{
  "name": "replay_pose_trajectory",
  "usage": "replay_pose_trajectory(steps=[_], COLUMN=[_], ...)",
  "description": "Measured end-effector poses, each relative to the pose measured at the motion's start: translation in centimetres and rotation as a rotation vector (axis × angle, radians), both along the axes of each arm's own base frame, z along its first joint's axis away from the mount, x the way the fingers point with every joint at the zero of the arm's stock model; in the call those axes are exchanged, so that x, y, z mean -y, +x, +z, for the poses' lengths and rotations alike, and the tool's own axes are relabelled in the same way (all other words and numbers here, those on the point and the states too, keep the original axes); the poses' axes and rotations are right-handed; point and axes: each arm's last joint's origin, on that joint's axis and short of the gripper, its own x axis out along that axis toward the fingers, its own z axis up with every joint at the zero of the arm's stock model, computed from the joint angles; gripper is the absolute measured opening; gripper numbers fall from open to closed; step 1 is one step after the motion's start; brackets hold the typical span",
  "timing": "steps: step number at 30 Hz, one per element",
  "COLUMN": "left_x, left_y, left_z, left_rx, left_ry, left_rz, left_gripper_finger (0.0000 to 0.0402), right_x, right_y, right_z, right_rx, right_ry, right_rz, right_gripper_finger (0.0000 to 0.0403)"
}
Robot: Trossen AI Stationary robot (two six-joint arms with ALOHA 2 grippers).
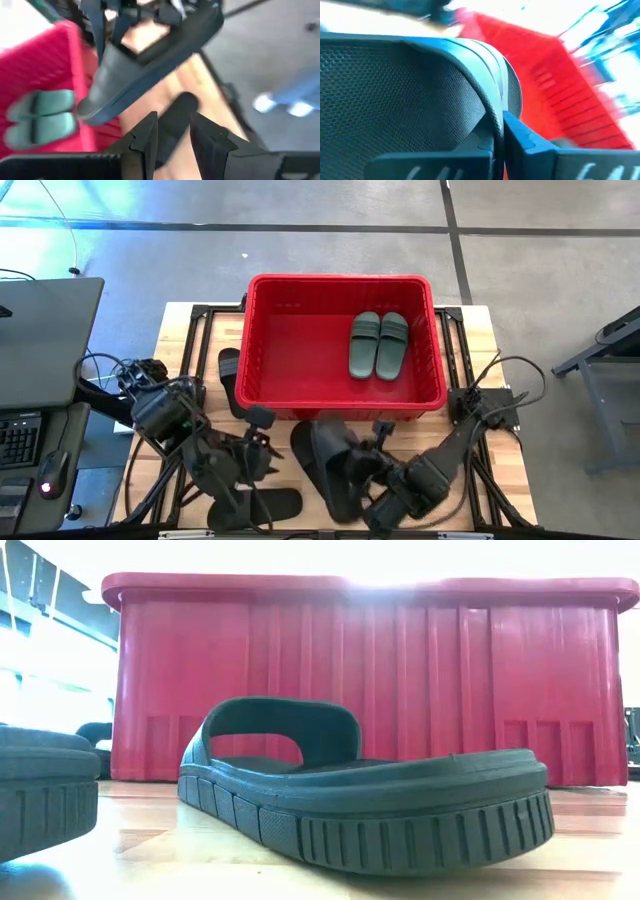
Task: Pick and place slides into bin
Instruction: Put the black slipper into the red bin
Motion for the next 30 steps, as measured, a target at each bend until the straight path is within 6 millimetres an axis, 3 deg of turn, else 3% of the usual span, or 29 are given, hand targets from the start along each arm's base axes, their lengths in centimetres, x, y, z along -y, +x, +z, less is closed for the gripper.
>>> replay_pose_trajectory(steps=[5,12,16,19,23,30], left_x=[-1.2,-2.5,-3.5,-4.4,-5.1,-6.1], left_y=[-1.0,-2.1,-2.2,-2.0,-1.6,-1.1], left_z=[1.3,2.5,2.9,3.2,3.1,3.1], left_rx=[0.099,0.185,0.214,0.219,0.211,0.202], left_ry=[0.148,0.352,0.396,0.394,0.398,0.383], left_rz=[0.068,0.155,0.234,0.270,0.298,0.330], left_gripper_finger=[0.0099,0.0099,0.0099,0.0099,0.0099,0.0099], right_x=[5.6,18.6,25.5,30.0,33.7,36.6], right_y=[2.8,7.6,10.4,12.7,14.8,17.9], right_z=[0.6,0.5,0.5,-0.1,-2.4,-9.4], right_rx=[-0.057,-0.269,-0.278,-0.192,-0.176,-0.310], right_ry=[-0.187,-0.167,-0.118,-0.039,-0.012,-0.005], right_rz=[-0.111,-0.280,-0.229,-0.121,-0.050,0.006], right_gripper_finger=[0.0000,0.0000,0.0000,0.0000,0.0000,0.0000])
